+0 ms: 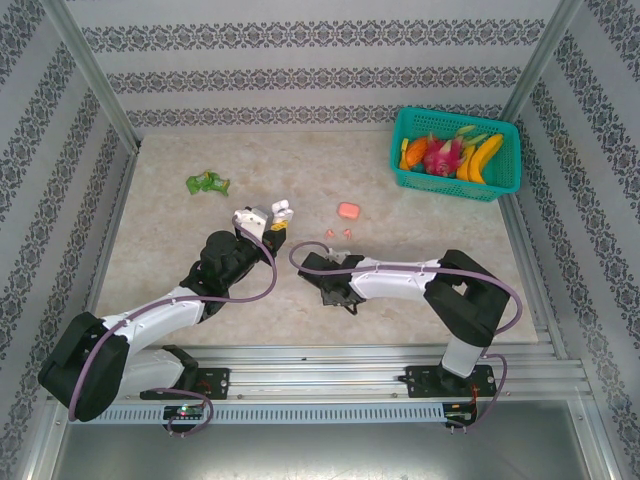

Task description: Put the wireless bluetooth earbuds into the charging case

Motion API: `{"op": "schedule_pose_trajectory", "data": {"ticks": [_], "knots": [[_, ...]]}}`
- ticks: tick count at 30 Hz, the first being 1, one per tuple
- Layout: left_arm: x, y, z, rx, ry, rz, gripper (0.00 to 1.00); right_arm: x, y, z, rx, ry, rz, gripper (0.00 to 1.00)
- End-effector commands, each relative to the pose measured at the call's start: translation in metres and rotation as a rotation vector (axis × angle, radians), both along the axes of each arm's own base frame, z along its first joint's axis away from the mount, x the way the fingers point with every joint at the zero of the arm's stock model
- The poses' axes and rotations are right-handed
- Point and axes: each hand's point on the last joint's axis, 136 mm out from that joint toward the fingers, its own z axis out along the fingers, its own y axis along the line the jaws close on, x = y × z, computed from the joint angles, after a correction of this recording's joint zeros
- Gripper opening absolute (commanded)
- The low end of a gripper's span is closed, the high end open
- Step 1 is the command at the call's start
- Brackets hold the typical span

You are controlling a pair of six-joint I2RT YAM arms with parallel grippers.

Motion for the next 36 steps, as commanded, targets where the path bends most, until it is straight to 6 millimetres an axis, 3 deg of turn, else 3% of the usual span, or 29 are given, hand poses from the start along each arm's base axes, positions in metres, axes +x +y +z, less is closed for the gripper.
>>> {"op": "schedule_pose_trajectory", "data": {"ticks": [1,9,14,18,26,36], "knots": [[-0.002,0.0,0.011,-0.013,-0.027,-0.005,0.0,-0.001,-0.021,0.004,-0.064,-0.002,0.001,0.52],[-0.001,-0.001,0.013,-0.017,-0.033,-0.008,0.0,-0.001,-0.036,0.012,-0.061,-0.006,-0.026,0.52],[-0.001,-0.001,0.015,-0.024,-0.039,-0.011,0.0,-0.003,-0.037,0.03,0.018,-0.036,-0.057,0.54],[-0.001,-0.003,0.015,-0.027,-0.038,-0.015,0.0,0.004,-0.029,0.034,0.141,-0.033,-0.106,0.57],[-0.001,-0.003,0.018,-0.025,-0.041,-0.021,0.0,0.025,-0.008,0.018,0.38,0.005,-0.166,0.62],[-0.001,-0.004,0.023,-0.025,-0.045,-0.024,0.0,0.038,0.014,0.008,0.397,0.053,-0.123,0.61]]}}
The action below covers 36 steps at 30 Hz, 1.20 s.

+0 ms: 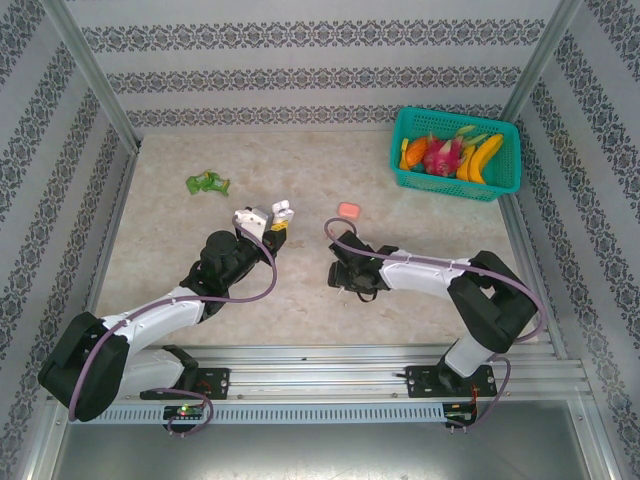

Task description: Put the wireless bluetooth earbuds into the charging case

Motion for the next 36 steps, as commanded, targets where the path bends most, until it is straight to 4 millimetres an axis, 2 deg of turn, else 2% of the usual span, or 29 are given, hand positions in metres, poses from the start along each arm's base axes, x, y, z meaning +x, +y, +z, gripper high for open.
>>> {"op": "schedule_pose_trajectory", "data": {"ticks": [1,9,22,26,32,36], "knots": [[0.0,-0.003,0.022,-0.024,-0.045,-0.015,0.0,0.007,0.022,0.001,0.06,0.004,0.044,0.61],[0.0,-0.003,0.021,-0.02,-0.043,-0.013,0.0,0.005,0.036,0.001,0.07,0.01,0.079,0.58],[0.0,-0.003,0.019,-0.025,-0.039,-0.013,0.0,-0.002,0.045,0.009,0.082,0.0,0.1,0.55],[-0.001,-0.002,0.018,-0.026,-0.038,-0.014,0.0,0.005,0.047,0.021,0.092,-0.051,0.1,0.57],[-0.001,-0.002,0.018,-0.028,-0.037,-0.014,0.0,0.01,0.04,0.051,0.055,-0.14,0.122,0.61],[-0.001,-0.002,0.016,-0.03,-0.035,-0.014,0.0,0.003,0.021,0.051,-0.063,-0.111,0.121,0.62]]}}
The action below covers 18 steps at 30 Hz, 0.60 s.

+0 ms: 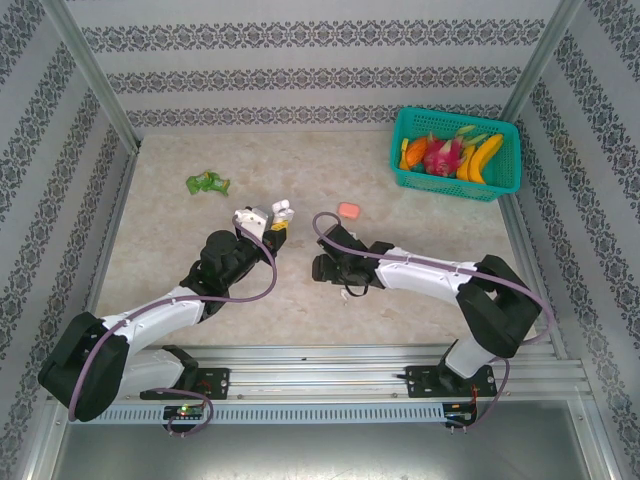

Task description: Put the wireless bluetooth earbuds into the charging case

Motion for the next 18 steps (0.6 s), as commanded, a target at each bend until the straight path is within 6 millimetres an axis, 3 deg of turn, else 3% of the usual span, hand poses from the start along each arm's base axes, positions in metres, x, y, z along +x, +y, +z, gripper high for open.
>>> {"op": "schedule_pose_trajectory", "data": {"ticks": [1,10,18], "knots": [[-0.001,-0.002,0.016,-0.03,-0.034,-0.015,0.0,-0.006,-0.021,0.005,-0.143,-0.006,-0.003,0.62],[-0.001,-0.003,0.015,-0.03,-0.03,-0.016,0.0,-0.02,-0.03,-0.015,-0.312,0.046,-0.043,0.61],[-0.001,-0.002,0.013,-0.027,-0.027,-0.014,0.0,-0.027,-0.037,-0.035,-0.326,0.073,-0.115,0.6]]}}
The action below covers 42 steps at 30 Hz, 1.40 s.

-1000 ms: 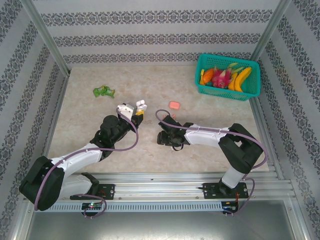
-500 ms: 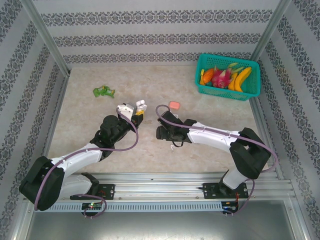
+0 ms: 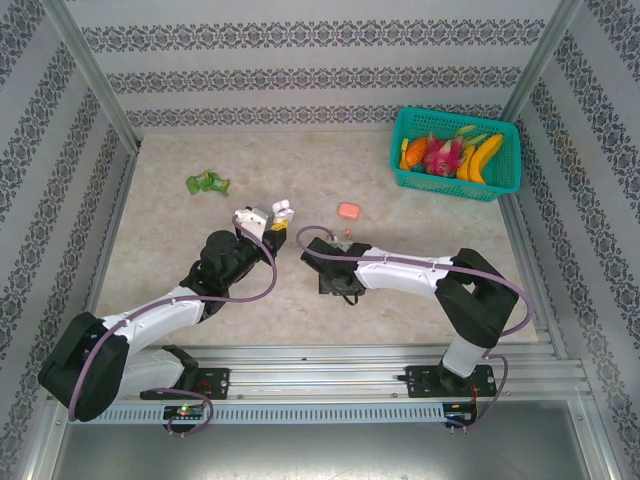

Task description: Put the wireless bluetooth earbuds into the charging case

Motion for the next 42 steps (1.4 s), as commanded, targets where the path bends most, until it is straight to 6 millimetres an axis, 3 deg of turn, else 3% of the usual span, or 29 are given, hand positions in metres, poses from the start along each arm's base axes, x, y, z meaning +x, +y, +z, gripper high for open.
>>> {"op": "schedule_pose_trajectory", "data": {"ticks": [1,16,42], "knots": [[-0.001,-0.002,0.013,-0.028,-0.028,-0.015,0.0,-0.002,-0.012,-0.007,-0.035,-0.012,-0.061,0.6],[-0.002,-0.002,0.013,-0.025,-0.028,-0.017,0.0,-0.003,-0.015,-0.025,-0.036,0.011,-0.101,0.55],[-0.001,-0.004,0.013,-0.027,-0.024,-0.022,0.0,-0.008,-0.021,-0.036,-0.028,0.03,-0.114,0.42]]}}
